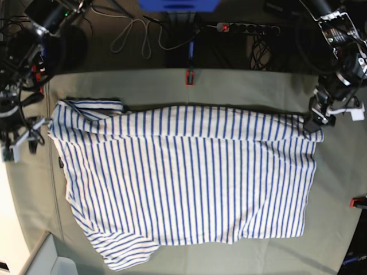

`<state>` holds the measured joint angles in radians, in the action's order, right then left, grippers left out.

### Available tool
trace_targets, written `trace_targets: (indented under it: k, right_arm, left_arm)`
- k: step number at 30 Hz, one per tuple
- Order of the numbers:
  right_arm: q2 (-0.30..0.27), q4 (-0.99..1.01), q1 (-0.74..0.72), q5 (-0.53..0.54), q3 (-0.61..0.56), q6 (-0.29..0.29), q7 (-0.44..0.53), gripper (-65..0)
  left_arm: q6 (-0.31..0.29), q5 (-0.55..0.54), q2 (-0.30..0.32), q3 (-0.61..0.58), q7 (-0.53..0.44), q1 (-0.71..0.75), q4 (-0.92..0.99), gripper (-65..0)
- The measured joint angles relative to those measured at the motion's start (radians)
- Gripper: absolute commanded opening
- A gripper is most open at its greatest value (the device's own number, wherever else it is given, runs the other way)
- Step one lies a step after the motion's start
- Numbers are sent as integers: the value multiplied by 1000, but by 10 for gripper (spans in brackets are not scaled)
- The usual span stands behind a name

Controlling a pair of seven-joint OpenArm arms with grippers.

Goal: Layout the t-shirt on the table in an organized manner, then fold the t-shirt properly
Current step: 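Lower the shirt edge and regrasp it with both grippers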

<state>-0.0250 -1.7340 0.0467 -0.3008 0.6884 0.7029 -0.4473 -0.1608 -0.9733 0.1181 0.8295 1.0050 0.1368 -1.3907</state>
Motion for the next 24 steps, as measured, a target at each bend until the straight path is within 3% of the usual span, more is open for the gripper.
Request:
trace_targets:
  k: [4,11,16,24]
  right_arm:
    - [39,0,42,-6,1,1,-12,-295]
    - [42,20,92,-3,6,1,-5,-295]
    - [42,69,92,1,4,0,-3,-294]
    - [83,77,138,-3,0,1,-4,-293]
  left_arm:
    - [3,-1,21,0,-3,-54,3,-193]
    - [6,1,20,0,-2,-111,3,-193]
    - [7,77,21,2,-3,-116,-5,-188]
    - [7,95,27,180,-6,-106,-5,-188]
